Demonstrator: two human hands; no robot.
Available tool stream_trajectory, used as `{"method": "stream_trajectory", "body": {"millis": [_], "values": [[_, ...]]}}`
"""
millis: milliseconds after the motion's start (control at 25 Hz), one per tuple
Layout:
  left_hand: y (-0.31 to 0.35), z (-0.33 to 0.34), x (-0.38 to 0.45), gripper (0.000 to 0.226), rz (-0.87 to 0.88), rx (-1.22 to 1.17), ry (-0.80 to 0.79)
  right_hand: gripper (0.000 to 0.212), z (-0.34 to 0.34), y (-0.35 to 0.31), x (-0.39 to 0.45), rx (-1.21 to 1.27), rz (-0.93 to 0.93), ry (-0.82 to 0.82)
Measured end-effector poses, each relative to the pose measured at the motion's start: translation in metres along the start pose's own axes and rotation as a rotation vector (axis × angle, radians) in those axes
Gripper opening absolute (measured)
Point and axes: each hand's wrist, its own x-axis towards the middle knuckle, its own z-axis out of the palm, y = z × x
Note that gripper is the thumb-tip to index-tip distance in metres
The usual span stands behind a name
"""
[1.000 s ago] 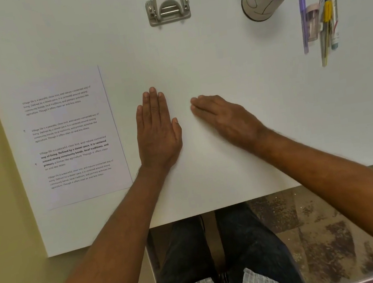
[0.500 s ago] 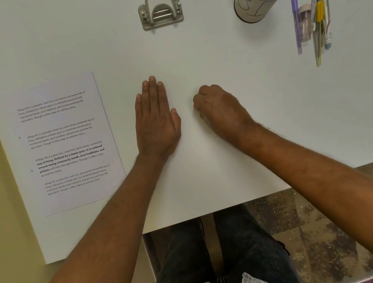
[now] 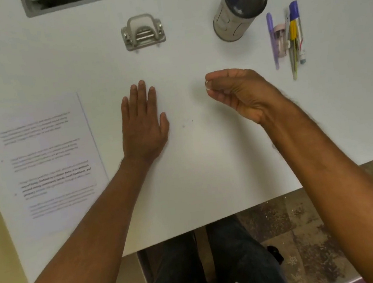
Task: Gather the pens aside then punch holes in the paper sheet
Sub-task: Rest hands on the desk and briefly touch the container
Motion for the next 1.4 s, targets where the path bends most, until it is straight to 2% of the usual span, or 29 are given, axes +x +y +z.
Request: {"method": "stream_trajectory", "body": {"millis": [160,240,320,400,640,920,1080,1240,1320,1400], "values": [[0.001,0.003,-0.002,0.068,-0.01,0.019,0.003,0.021,-0.021,-0.074,0.003,-0.019,-0.252,0.052],[0.001,0.003,-0.002,0.069,-0.016,0.015,-0.001,0.013,-0.029,-0.105,0.014,-0.33,-0.47,0.186],[0.001,0.003,-0.001,0.069,-0.019,0.01,-0.004,0.019,-0.034,-0.121,0.033,-0.754,-0.635,0.367],[0.001,0.004,-0.001,0.07,-0.018,0.007,-0.003,0.024,-0.034,-0.125,0.053,-0.985,-0.658,0.436],[-0.001,0.006,-0.002,0.07,-0.026,0.004,0.012,0.032,-0.032,-0.124,0.083,-1.217,-0.691,0.412],[-0.001,0.006,-0.001,0.07,-0.026,0.009,0.015,0.025,-0.026,-0.127,0.081,-1.279,-0.767,0.427],[-0.002,0.008,-0.001,0.07,-0.023,0.008,0.026,0.032,-0.025,-0.129,0.075,-1.263,-0.758,0.402],[-0.002,0.01,0.0,0.07,-0.022,0.009,0.037,0.029,-0.021,-0.127,0.069,-1.268,-0.796,0.405],[-0.003,0.01,-0.001,0.07,-0.023,0.014,0.04,0.027,-0.021,-0.121,0.062,-1.195,-0.846,0.42],[-0.002,0.008,-0.001,0.07,-0.025,0.014,0.034,0.024,-0.017,-0.106,0.048,-1.005,-0.962,0.465]]}}
